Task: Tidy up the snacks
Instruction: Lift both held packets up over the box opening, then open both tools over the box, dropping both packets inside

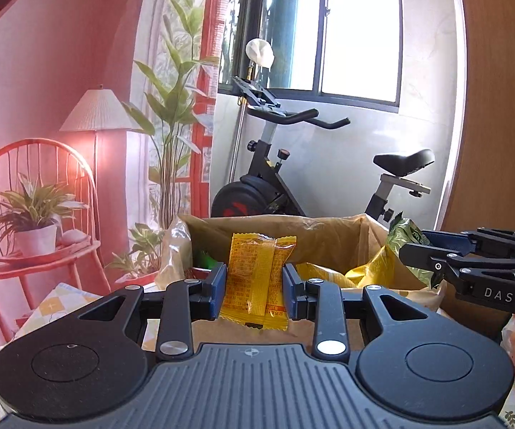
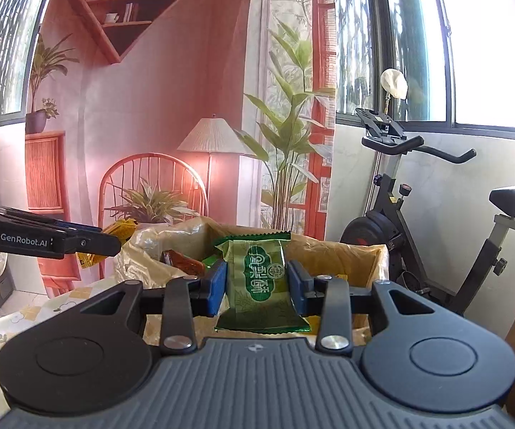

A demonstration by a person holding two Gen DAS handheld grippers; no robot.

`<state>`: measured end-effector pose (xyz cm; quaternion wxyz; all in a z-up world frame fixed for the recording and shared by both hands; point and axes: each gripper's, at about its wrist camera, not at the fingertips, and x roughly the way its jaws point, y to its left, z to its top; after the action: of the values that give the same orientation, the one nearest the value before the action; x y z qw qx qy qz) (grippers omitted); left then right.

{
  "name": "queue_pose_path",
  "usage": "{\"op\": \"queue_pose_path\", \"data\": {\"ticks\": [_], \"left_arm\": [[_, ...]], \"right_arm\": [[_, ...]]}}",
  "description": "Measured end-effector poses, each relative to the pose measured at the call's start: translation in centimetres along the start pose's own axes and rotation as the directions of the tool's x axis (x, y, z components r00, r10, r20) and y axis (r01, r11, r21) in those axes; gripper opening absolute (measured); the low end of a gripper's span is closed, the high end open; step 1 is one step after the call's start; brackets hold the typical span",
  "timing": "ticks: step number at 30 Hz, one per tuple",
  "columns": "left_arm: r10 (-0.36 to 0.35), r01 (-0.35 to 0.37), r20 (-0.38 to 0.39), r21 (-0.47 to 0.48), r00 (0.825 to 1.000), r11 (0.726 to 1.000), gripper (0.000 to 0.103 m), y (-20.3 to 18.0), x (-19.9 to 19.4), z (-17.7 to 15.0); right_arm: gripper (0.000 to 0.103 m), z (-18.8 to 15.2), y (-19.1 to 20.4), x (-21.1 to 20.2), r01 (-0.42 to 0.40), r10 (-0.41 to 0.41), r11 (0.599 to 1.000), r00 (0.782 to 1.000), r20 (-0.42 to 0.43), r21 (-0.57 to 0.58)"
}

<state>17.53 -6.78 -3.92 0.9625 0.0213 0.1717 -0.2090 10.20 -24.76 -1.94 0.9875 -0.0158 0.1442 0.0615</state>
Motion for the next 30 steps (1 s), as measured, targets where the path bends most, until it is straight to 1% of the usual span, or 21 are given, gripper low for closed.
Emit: {"op": "queue_pose_path", "data": {"ticks": [3,5,8,9,11,15,18,20,21,26,29,30], "left_arm": [[0.015,-0.014,-0.012,0.009,1.000,1.000,0.035,-0.2,3.1,2.1],[0.033,-0.033,-0.038,0.000,0.999,0.999,0.035,0.1,5.2,3.0],[0.049,-0.050,-0.097,-0.012,0.994,0.999,0.035,0.6,8.0,3.4],[0.056,-0.057,-0.111,-0.006,0.992,0.998,0.035,0.6,8.6,3.4],[0.067,-0.066,-0.128,0.014,0.990,0.998,0.035,0.6,9.3,3.2],[0.071,-0.067,-0.164,0.028,0.984,0.997,0.035,0.7,10.3,2.7],[0.070,-0.063,-0.190,0.038,0.979,0.997,0.035,0.8,10.7,2.3],[0.073,-0.067,-0.198,0.039,0.977,0.997,0.035,1.0,10.8,2.1],[0.074,-0.068,-0.200,0.037,0.977,0.997,0.035,1.0,10.8,2.0],[0.077,-0.072,-0.208,0.030,0.975,0.997,0.036,1.3,10.8,2.1],[0.075,-0.069,-0.206,0.033,0.976,0.997,0.037,1.4,10.6,2.1],[0.070,-0.063,-0.208,0.036,0.976,0.997,0.041,1.2,10.6,2.2]], "right_arm": [[0.039,2.1,-1.3,3.6,0.027,-0.028,0.999,0.999,-0.044,-0.020],[0.039,2.9,-2.2,5.9,0.056,-0.057,0.998,0.995,-0.080,-0.012],[0.039,3.5,-3.1,8.6,0.109,-0.109,0.994,0.984,-0.141,-0.011],[0.039,3.5,-3.6,9.6,0.132,-0.132,0.991,0.976,-0.173,-0.013],[0.039,3.4,-4.0,10.7,0.161,-0.161,0.987,0.965,-0.208,-0.019],[0.039,2.5,-4.9,11.8,0.185,-0.178,0.983,0.953,-0.247,0.005],[0.039,1.9,-5.1,12.3,0.194,-0.187,0.981,0.943,-0.275,0.001],[0.037,1.8,-5.2,12.5,0.198,-0.189,0.980,0.940,-0.285,0.005],[0.034,1.8,-5.2,12.6,0.200,-0.192,0.980,0.939,-0.286,-0.001],[0.035,1.8,-5.6,12.7,0.225,-0.206,0.974,0.931,-0.302,0.030],[0.035,1.5,-5.6,12.5,0.231,-0.208,0.972,0.931,-0.300,0.042],[0.037,1.4,-5.6,12.4,0.229,-0.206,0.972,0.932,-0.298,0.046]]}}
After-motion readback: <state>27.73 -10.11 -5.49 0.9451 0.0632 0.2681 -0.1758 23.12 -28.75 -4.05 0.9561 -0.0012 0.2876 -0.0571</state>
